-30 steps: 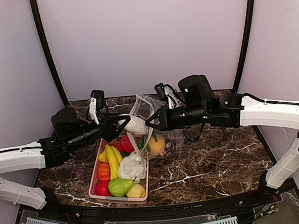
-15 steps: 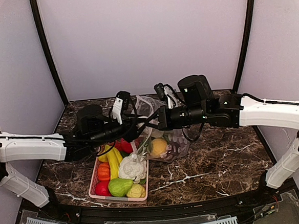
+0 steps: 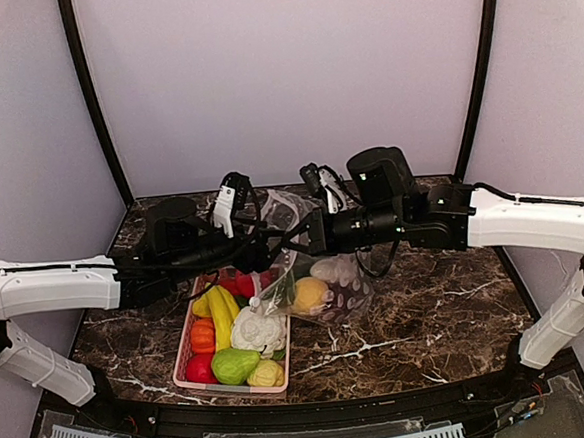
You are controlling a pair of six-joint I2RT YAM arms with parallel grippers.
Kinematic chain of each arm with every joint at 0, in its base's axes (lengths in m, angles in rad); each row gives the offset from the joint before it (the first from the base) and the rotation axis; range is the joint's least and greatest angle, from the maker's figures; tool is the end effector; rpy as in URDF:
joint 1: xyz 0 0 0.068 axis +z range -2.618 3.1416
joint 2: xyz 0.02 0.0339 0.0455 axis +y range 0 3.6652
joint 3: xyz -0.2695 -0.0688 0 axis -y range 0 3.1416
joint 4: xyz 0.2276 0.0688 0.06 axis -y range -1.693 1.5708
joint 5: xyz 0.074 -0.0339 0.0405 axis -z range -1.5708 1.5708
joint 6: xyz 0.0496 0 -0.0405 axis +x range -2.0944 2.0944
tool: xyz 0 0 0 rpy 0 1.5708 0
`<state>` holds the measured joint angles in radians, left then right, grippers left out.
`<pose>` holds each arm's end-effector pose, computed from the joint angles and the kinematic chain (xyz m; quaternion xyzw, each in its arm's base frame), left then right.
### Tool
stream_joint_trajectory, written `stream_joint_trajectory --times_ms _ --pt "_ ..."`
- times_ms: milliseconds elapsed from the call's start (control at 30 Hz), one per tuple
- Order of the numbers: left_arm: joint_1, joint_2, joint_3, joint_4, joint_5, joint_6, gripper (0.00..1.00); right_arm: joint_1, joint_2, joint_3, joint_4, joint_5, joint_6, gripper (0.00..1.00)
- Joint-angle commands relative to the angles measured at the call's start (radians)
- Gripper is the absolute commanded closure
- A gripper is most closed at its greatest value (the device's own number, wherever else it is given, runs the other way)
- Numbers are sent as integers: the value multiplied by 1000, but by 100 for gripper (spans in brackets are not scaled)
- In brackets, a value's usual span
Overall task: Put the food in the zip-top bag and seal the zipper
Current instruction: Place the fake vegetable in the zipper food storage bag.
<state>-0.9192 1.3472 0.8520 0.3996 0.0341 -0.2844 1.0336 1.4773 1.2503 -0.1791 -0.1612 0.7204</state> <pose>0.1879 -0.2491 0.3091 0.2418 0.6994 -0.3911 0.5471 0.1687 0.2988 0.3405 -0.1736 0.8154 0.4645 0.2989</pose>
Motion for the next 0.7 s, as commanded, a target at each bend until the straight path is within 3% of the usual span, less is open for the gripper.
stream_joint_trajectory --times_ms 0,400,667 --pt "-8 -68 36 -76 58 -24 25 -6 -16 -8 47 30 5 100" --pt "5 -218 93 -377 31 -152 24 -15 -37 -29 -12 110 -12 100" --pt "22 -297 55 -660 98 -195 20 -38 -38 -29 -74 170 -10 100"
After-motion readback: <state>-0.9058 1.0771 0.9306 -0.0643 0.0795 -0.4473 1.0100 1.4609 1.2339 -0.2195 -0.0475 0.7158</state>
